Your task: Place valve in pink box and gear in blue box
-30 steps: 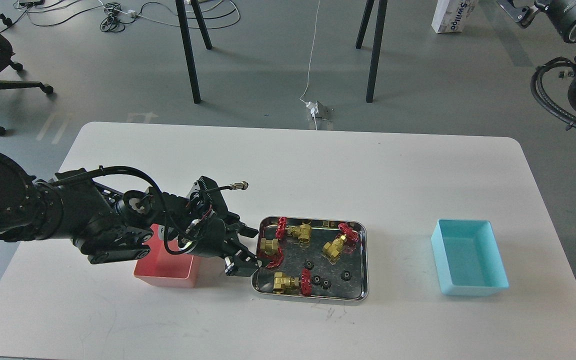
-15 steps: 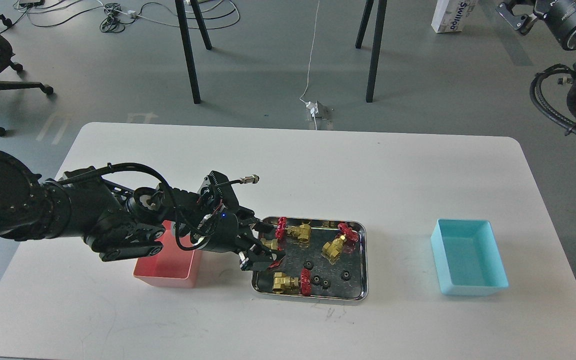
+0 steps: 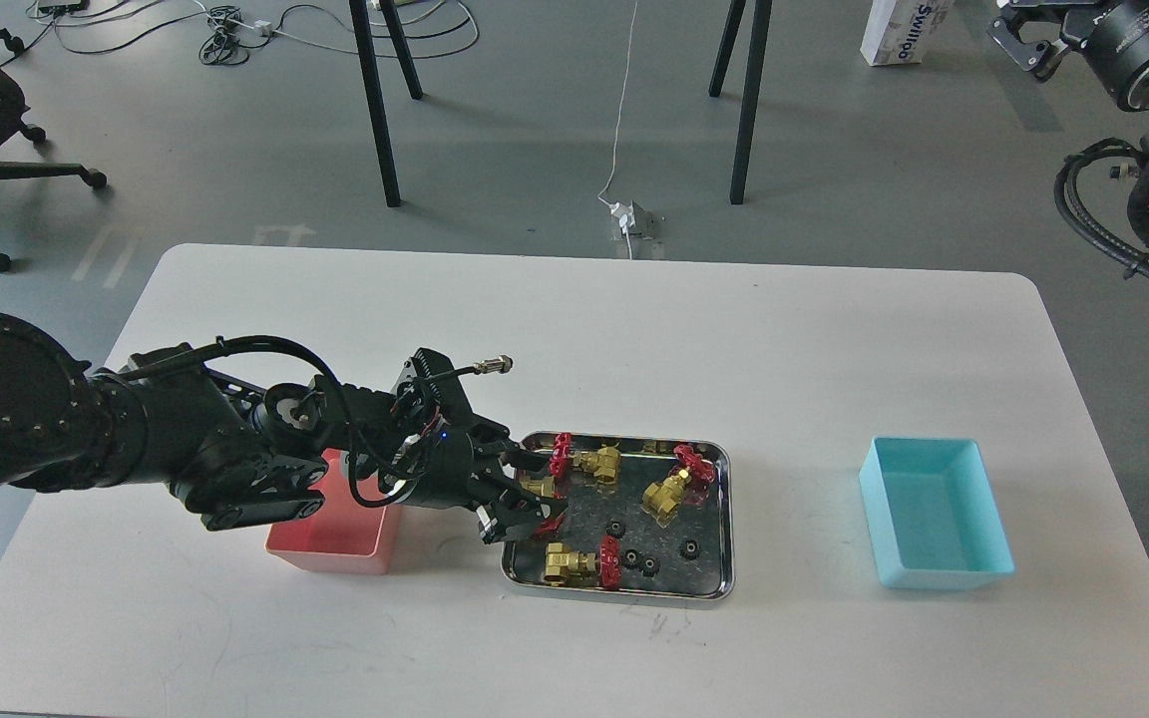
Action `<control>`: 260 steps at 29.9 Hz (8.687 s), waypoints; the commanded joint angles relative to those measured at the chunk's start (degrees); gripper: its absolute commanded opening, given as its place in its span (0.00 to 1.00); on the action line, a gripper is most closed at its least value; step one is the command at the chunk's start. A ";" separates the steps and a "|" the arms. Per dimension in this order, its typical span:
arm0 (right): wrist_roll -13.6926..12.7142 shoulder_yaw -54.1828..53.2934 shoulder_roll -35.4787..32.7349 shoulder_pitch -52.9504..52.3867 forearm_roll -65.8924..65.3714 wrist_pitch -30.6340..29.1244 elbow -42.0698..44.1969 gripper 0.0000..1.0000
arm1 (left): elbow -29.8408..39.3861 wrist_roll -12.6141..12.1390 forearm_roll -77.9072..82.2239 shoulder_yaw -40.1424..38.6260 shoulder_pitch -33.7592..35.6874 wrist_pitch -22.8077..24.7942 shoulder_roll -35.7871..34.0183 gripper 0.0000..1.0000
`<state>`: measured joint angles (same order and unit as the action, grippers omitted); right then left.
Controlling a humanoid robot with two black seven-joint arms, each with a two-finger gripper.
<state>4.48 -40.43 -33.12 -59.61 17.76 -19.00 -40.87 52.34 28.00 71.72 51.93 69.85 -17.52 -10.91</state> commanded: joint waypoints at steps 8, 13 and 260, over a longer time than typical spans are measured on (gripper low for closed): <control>0.00 -0.17 -0.02 0.02 0.00 0.10 0.00 1.00 | -0.05 0.00 0.09 0.45 -0.15 -1.46 -0.07 0.53; 0.00 -0.17 -0.02 0.02 0.00 0.11 0.00 1.00 | -0.13 0.00 0.09 0.63 -0.24 -1.46 -0.07 0.51; -12.39 76.99 29.34 -16.42 -62.05 -6.66 -20.92 0.12 | 25.53 0.00 -66.45 -85.15 -36.36 45.52 -9.74 0.98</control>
<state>-7.93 36.55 -3.71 -75.95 -44.37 -25.66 -61.79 77.88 28.00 5.28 -33.22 33.49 28.00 -20.66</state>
